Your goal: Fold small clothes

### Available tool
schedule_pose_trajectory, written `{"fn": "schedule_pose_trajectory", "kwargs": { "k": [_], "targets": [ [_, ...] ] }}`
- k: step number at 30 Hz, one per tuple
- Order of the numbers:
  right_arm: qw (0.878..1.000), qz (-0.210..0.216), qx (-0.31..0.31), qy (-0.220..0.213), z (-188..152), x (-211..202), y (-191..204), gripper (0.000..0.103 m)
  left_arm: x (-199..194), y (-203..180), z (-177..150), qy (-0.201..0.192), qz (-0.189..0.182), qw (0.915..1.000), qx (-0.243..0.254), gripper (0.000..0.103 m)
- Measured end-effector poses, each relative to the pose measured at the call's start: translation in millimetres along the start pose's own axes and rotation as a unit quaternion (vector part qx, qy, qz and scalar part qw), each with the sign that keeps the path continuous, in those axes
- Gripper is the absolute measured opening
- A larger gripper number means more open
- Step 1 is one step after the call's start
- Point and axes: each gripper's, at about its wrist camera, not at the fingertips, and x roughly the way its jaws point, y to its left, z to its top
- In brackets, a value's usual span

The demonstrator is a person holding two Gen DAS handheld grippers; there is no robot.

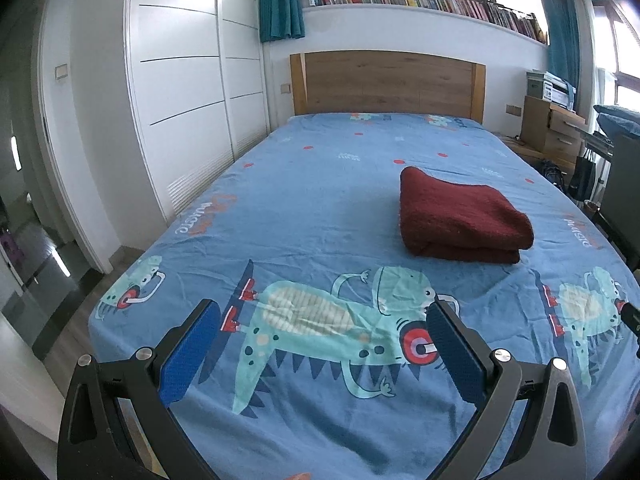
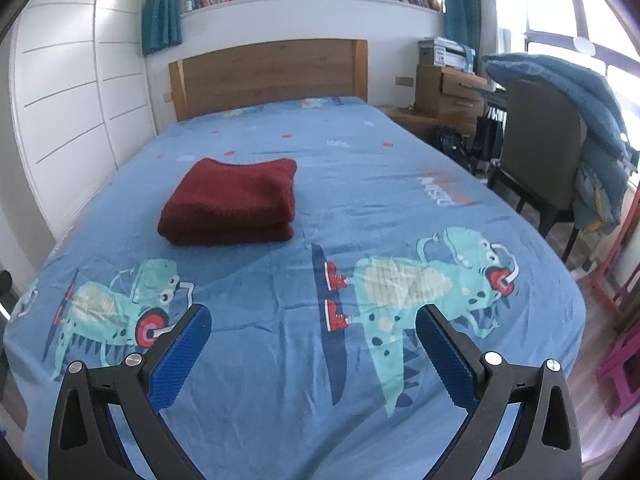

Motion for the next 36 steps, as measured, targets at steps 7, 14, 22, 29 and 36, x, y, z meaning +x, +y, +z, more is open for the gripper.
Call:
{"fn": "schedule_pose_trajectory", "kwargs": {
  "k": [7, 14, 22, 29, 36],
  "targets": [
    [1.000, -0.010, -0.021, -0.012, 10, -14, 11, 0.102, -2, -2, 1, 0.000, 0.003, 1.0000, 0.003, 0.101],
    [0.999, -0.010, -0.033, -0.031, 18, -30, 18, 0.102, -8, -5, 3, -0.004, 0.004, 1.0000, 0.003, 0.101],
    [0.998, -0.010, -0.037, -0.041, 23, -39, 23, 0.102, -11, -9, 4, -0.006, 0.001, 0.9999, 0.010, 0.101],
    [0.998, -0.009, -0.040, -0.043, 24, -40, 22, 0.102, -11, -10, 4, -0.007, -0.001, 0.9999, 0.011, 0.101],
    [0.998, -0.010, -0.039, -0.043, 24, -41, 22, 0.102, -11, -10, 4, -0.009, 0.001, 0.9999, 0.009, 0.101]
  ]
}}
